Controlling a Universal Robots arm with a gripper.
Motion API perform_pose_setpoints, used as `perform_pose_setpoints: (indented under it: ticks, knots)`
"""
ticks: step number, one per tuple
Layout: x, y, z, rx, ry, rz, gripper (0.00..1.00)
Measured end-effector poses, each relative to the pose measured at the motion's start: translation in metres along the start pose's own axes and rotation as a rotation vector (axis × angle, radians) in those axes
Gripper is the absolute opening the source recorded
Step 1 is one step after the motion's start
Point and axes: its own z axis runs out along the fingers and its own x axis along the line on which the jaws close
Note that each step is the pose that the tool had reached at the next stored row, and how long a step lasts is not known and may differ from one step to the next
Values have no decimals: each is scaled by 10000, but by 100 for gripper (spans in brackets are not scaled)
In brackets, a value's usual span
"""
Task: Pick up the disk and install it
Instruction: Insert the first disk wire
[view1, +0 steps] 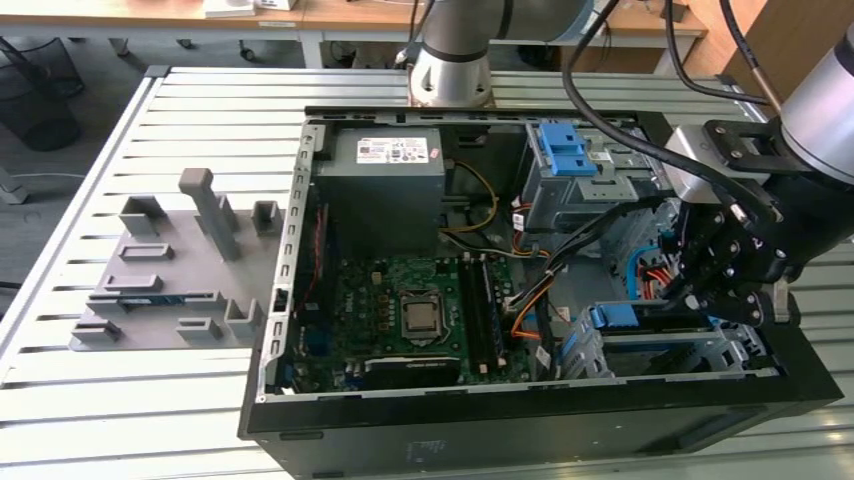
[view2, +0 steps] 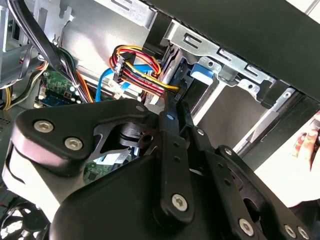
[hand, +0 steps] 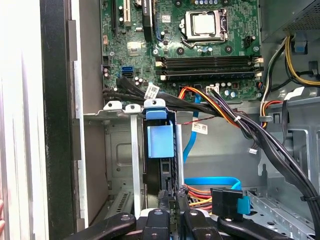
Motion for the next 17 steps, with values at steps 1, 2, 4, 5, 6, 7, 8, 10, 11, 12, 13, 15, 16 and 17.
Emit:
perform_pose_setpoints:
  ticks: [1,2,4,5,6,7,8,10,11,12,13,15,16,17]
  knots:
    - [0,0,0,-1,-1,0,18]
    - [0,0,0,-1,0,0,18]
    - [0,-1,0,-1,-1,0,18]
    - [0,-1,0,-2,0,-1,19]
    - [0,0,1,-2,-1,0,19]
    - [0,-1,1,-3,-1,0,19]
    - [0,0,1,-3,-1,-1,25]
    - [1,0,-3,-4,1,0,25]
    - [0,0,-9,-5,2,-1,25]
    - [0,0,-15,-7,1,0,25]
    - [0,0,-23,-8,1,0,25]
    - [-1,1,-36,-10,-1,0,25]
    - [-1,1,-43,-11,-1,-1,25]
    - [-1,1,-50,-12,0,0,25]
